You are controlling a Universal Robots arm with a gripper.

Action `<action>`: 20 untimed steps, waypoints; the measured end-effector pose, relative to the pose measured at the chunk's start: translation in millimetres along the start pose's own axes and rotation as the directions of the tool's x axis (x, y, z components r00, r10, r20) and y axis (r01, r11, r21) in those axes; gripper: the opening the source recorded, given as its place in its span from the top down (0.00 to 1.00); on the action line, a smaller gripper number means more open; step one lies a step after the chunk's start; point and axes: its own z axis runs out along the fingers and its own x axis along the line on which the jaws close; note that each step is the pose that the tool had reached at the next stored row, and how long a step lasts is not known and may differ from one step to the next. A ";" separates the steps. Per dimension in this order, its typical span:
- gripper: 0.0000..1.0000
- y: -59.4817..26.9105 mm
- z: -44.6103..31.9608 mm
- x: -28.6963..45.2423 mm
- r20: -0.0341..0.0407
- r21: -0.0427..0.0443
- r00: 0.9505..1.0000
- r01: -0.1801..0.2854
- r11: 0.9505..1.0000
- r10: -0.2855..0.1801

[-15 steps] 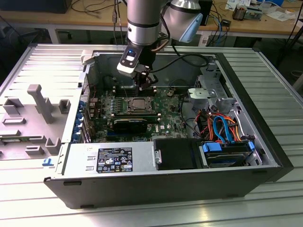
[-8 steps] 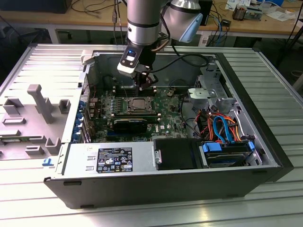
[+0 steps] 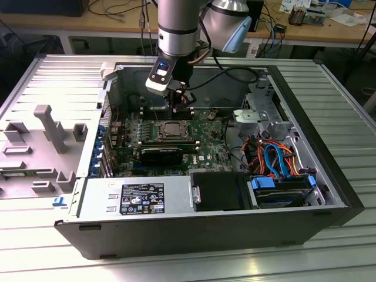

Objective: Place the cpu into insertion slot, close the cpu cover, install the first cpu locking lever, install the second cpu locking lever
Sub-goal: 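Install the first cpu locking lever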

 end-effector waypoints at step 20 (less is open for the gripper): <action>0.89 -0.1 -2.5 -0.1 0.005 -0.003 0.990 0.138 0.990 -0.138</action>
